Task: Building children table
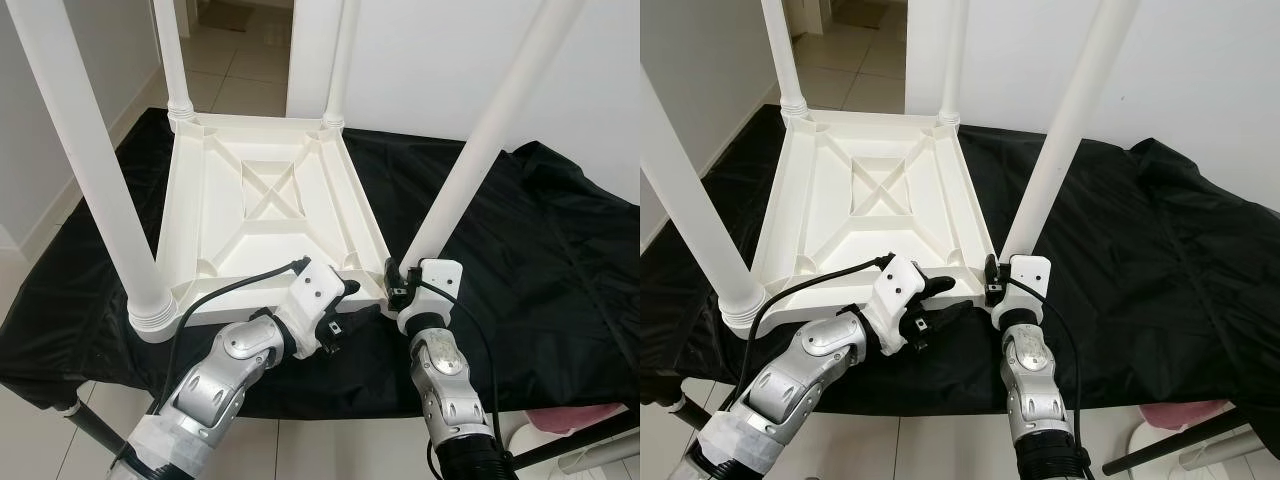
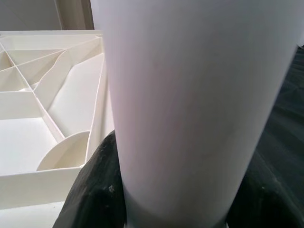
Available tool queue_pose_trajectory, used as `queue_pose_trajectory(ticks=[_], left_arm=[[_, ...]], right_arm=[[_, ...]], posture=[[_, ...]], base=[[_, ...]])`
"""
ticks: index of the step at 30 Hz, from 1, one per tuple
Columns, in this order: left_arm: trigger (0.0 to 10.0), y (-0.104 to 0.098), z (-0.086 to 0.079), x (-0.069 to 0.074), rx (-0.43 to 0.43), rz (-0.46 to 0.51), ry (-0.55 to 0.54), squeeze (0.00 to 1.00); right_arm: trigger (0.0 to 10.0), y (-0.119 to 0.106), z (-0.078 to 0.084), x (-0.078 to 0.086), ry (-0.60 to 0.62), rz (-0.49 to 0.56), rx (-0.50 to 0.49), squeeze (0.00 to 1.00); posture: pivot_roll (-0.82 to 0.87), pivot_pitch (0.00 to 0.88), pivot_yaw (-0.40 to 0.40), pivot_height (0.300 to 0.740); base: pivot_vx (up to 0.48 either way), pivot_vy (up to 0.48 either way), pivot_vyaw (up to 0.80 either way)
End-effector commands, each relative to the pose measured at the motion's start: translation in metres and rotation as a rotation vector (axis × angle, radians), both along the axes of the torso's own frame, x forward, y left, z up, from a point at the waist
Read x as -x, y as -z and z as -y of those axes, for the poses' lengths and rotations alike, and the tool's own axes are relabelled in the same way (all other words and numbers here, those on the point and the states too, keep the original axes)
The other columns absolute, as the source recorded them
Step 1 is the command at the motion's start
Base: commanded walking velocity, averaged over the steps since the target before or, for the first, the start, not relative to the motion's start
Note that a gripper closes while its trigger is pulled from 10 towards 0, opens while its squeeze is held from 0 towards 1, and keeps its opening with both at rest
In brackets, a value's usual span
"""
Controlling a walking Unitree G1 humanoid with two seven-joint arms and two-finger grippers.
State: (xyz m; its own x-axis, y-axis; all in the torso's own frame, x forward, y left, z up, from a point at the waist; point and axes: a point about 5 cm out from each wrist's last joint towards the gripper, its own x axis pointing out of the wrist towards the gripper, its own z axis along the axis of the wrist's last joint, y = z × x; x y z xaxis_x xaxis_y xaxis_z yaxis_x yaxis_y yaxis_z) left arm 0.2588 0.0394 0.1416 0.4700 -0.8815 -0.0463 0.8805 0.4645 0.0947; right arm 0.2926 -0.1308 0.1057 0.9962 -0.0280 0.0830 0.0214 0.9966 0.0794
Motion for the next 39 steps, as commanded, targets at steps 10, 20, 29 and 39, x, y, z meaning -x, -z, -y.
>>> queue_pose_trajectory(ticks=[10, 20, 29, 39], left_arm=[[10.0, 0.001, 0.007, 0.005, -0.016, 0.0, 0.073, 0.0], [10.0, 0.003, 0.005, 0.005, -0.038, 0.019, 0.06, 0.0], [10.0, 0.004, 0.003, 0.005, -0.047, 0.02, 0.054, 0.0], [10.0, 0.004, 0.003, 0.002, -0.051, 0.024, 0.05, 0.0]], right_arm=[[10.0, 0.004, 0.007, 0.009, 0.04, -0.016, -0.041, 1.0], [10.0, 0.001, 0.014, 0.01, -0.016, 0.016, -0.076, 1.0], [10.0, -0.004, 0.029, 0.008, -0.219, 0.067, -0.018, 0.0], [10.0, -0.006, 0.042, -0.004, -0.46, 0.027, 0.11, 0.0]], posture=[[-0.01, 0.0, -0.106, 0.74], [-0.01, 0.0, -0.105, 0.74], [-0.01, 0.0, -0.104, 0.74], [-0.01, 0.0, -0.106, 0.74]], base=[[0.0, 0.0, 0.0], [0.0, 0.0, 0.0], [0.0, 0.0, 0.0], [0.0, 0.0, 0.0]])
